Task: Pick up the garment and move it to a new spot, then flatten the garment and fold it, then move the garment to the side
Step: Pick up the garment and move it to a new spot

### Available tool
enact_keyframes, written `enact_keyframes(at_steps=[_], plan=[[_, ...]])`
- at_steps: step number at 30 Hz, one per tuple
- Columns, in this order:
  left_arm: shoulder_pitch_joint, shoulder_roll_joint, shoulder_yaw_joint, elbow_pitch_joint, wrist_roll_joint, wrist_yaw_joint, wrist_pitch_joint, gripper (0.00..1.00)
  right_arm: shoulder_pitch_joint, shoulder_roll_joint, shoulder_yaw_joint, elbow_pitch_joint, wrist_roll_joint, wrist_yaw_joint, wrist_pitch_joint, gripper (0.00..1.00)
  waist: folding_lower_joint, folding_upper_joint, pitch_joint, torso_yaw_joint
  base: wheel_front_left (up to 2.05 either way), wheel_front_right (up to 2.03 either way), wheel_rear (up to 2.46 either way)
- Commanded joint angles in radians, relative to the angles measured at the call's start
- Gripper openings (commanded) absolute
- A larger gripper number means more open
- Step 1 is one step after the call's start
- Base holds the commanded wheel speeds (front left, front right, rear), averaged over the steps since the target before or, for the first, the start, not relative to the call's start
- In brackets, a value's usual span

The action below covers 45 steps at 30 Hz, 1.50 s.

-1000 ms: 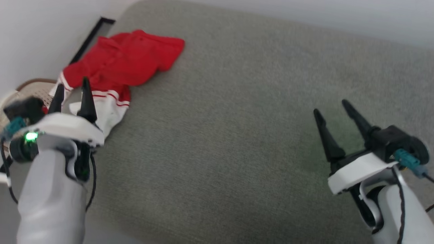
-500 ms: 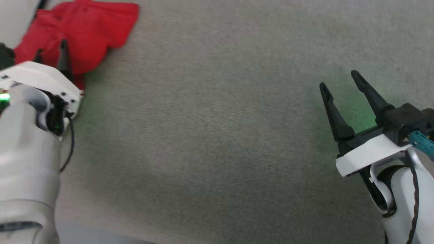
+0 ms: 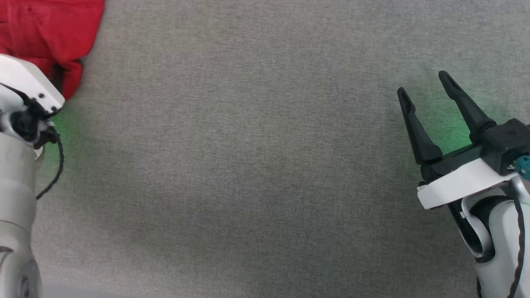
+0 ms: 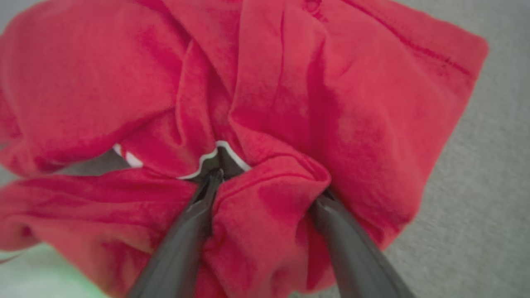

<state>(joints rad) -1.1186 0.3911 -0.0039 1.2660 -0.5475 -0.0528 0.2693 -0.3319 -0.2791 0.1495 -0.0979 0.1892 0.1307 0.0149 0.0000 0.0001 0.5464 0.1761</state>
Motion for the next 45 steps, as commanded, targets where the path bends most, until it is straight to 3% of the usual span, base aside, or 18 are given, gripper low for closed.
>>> enact_keyframes(at_steps=[1, 8, 9, 10, 19, 29, 37, 45], plan=[[0.046, -0.028, -0.016, 0.034, 0.003, 0.006, 0.063, 1.0, 0.005, 0.0, -0.002, -0.015, -0.007, 0.0, 0.006, 1.0, 0.0, -0.0001, 0.007, -0.006, 0.0, 0.0, 0.0], [0.05, -0.038, -0.024, 0.042, -0.004, 0.014, 0.122, 1.0, 0.004, 0.0, -0.003, -0.038, -0.009, 0.0, 0.021, 1.0, 0.0, -0.0001, 0.021, -0.014, 0.0, 0.0, 0.0], [0.052, -0.039, -0.022, 0.044, -0.009, 0.02, 0.122, 0.42, 0.003, 0.0, -0.004, -0.041, -0.01, 0.0, 0.02, 1.0, 0.0, -0.0001, 0.023, -0.014, 0.0, 0.0, 0.0], [0.053, -0.04, -0.021, 0.044, -0.01, 0.02, 0.117, 0.0, 0.0, 0.001, -0.005, -0.043, -0.011, 0.0, 0.024, 1.0, 0.0, -0.0001, 0.025, -0.013, 0.0, 0.0, 0.0], [-0.02, 0.016, -0.04, 0.006, 0.01, -0.01, -0.017, 0.0, -0.003, 0.006, -0.037, -0.043, -0.013, 0.0, 0.019, 1.0, 0.0, -0.0001, 0.003, 0.017, 0.0, 0.0, 0.0], [-0.098, 0.06, -0.139, -0.048, 0.097, -0.058, -0.137, 0.0, 0.015, 0.038, -0.059, 0.005, -0.002, 0.0, -0.023, 1.0, 0.0, -0.0001, -0.124, 0.052, 0.0, 0.0, 0.0], [-0.138, 0.068, -0.221, -0.114, 0.14, -0.073, -0.162, 0.0, 0.041, 0.074, -0.075, 0.049, 0.004, 0.0, -0.062, 1.0, 0.0, -0.0001, -0.231, 0.064, 0.0, 0.0, 0.0], [-0.11, 0.053, -0.328, -0.278, 0.123, -0.077, -0.093, 0.0, 0.07, 0.098, -0.109, 0.079, 0.01, 0.0, -0.092, 1.0, 0.0, -0.0001, -0.319, 0.057, 0.0, 0.0, 0.0]])
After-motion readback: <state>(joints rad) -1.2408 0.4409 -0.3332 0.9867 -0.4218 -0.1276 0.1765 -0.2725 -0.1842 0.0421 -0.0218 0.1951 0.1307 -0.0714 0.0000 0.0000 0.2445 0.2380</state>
